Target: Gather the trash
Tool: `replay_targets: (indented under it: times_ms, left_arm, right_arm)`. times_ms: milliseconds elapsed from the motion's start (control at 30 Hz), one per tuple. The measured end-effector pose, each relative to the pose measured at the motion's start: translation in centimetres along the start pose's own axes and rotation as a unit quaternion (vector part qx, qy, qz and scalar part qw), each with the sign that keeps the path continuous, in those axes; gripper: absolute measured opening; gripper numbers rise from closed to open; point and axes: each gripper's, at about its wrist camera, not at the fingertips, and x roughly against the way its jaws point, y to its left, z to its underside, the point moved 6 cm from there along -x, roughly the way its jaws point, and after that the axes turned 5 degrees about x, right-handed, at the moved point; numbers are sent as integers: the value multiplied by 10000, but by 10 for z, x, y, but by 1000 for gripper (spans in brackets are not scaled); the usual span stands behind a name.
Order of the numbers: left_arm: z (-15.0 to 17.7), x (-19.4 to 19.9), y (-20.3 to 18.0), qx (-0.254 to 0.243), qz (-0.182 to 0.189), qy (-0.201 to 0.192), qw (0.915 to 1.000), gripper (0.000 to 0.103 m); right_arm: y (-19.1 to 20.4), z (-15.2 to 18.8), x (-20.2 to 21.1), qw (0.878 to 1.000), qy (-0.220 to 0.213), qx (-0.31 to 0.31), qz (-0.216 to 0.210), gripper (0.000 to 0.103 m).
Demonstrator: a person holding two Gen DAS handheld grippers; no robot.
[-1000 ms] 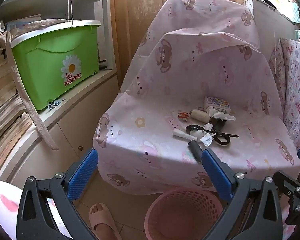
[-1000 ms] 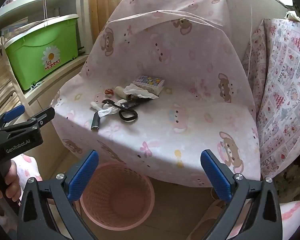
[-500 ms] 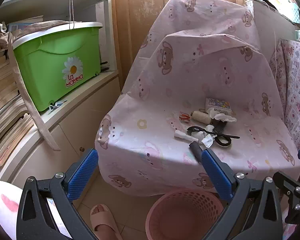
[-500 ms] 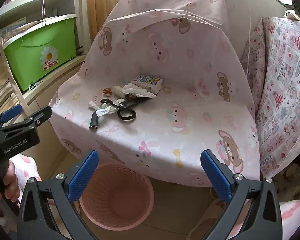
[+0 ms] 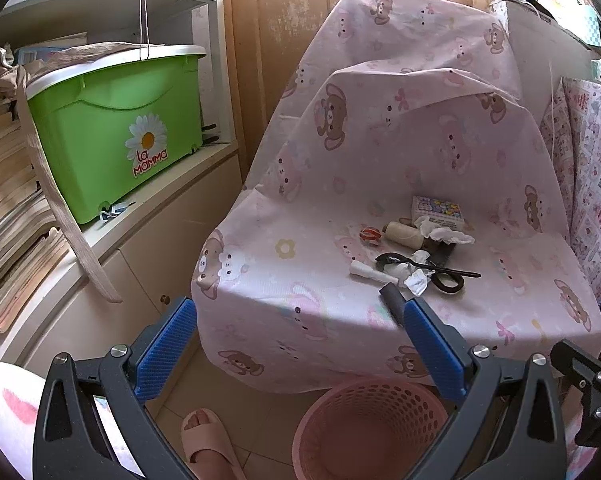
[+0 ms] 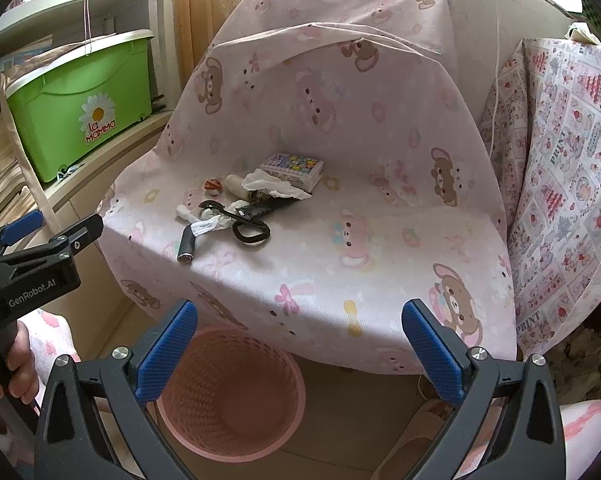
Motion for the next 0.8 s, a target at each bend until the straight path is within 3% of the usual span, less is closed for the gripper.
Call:
replay_targets:
  times_ms: [800]
  left_arm:
    - [-1, 4, 0, -145, -111, -130, 9997, 102]
  right_arm:
    - [1, 2, 1, 10000, 5, 10, 13, 103]
